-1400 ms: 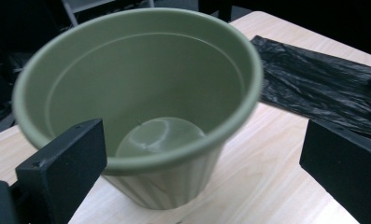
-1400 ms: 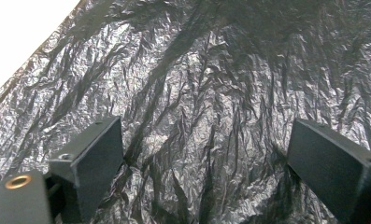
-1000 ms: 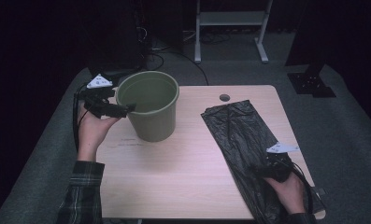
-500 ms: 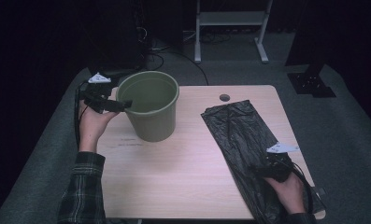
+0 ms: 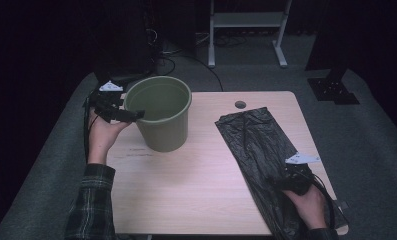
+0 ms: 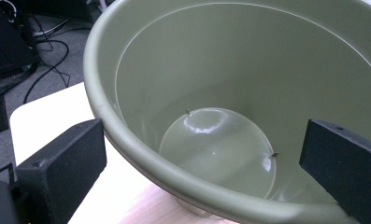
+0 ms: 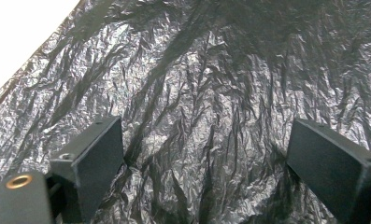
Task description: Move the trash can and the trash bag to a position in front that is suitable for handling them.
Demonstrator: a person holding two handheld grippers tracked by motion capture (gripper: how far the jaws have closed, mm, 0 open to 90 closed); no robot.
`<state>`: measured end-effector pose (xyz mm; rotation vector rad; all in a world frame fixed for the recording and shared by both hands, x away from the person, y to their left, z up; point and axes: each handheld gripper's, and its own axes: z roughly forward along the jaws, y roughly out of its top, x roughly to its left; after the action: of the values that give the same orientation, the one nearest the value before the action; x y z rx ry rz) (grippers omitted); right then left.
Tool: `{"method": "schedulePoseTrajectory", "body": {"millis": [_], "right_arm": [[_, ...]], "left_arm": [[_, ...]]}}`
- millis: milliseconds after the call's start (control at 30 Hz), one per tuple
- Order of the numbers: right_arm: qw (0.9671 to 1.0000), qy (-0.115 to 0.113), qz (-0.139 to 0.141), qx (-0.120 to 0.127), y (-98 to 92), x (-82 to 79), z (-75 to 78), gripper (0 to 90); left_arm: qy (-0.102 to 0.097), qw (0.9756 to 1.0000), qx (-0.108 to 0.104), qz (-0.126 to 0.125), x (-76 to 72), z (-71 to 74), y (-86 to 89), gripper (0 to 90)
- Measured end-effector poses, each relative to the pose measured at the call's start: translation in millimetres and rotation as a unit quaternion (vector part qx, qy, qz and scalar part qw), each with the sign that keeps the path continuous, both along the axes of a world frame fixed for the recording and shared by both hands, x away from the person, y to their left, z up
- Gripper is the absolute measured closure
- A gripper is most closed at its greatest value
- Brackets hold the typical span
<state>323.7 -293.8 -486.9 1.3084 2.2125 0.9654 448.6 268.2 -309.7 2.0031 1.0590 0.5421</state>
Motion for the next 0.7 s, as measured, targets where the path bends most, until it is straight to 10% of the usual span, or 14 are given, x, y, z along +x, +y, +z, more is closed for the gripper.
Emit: {"method": "schedulePoseTrajectory", "body": {"millis": [700], "right_arm": [[1.0000,0.000,-0.001,0.000,0.0,0.0,0.0,10.2]], "left_arm": [[0.001,0.9990,-0.012,-0.043,-13.4,-2.0,-15.2,0.0]]}}
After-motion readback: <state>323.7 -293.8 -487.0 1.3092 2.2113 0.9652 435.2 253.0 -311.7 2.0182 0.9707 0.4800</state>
